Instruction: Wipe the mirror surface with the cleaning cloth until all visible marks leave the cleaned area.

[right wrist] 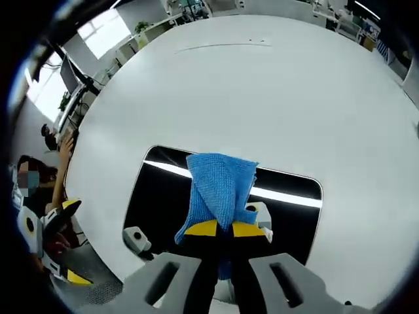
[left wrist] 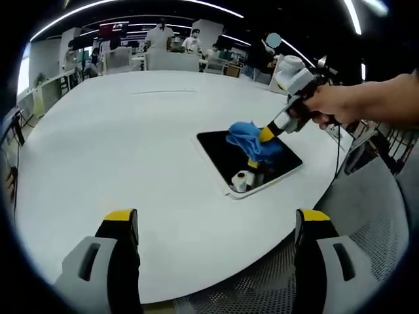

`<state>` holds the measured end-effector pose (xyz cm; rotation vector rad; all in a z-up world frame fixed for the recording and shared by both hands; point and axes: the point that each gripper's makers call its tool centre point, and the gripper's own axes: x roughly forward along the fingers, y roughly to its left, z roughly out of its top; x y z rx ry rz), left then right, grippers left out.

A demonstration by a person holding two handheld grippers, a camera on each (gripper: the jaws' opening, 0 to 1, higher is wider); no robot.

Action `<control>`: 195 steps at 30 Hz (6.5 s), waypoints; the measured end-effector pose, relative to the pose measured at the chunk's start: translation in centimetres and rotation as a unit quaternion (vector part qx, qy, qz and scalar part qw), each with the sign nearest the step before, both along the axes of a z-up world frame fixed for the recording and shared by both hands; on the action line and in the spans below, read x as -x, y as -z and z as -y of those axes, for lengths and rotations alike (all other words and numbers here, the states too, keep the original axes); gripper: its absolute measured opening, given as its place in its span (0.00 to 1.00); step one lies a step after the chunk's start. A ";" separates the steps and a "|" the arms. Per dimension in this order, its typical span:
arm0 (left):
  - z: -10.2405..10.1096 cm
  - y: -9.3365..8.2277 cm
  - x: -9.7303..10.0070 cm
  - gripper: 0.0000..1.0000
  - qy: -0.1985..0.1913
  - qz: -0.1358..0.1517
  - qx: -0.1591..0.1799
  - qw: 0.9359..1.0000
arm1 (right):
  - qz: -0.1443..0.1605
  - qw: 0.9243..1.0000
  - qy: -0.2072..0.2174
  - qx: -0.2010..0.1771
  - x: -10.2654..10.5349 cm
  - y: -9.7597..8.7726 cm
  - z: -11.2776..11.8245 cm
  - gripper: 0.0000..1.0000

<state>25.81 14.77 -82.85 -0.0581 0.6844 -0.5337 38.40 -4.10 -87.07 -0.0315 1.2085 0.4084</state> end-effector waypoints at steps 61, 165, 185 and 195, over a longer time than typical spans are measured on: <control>0.2 -0.2 2.7 0.99 0.045 0.015 -0.053 0.997 | 0.033 0.998 -0.043 0.042 -3.4 -0.1 4.7 0.00; 0.1 -0.6 1.1 0.99 0.037 0.026 -0.030 0.999 | 0.006 0.998 0.060 -0.014 9.7 -0.1 9.1 0.00; -0.1 -0.4 1.3 0.99 0.037 0.017 -0.037 0.998 | 0.016 0.998 0.053 0.006 5.5 -0.1 8.8 0.00; -0.3 -0.4 1.3 0.99 0.029 0.013 -0.032 0.999 | 0.019 0.999 0.039 0.016 2.1 -0.1 8.6 0.00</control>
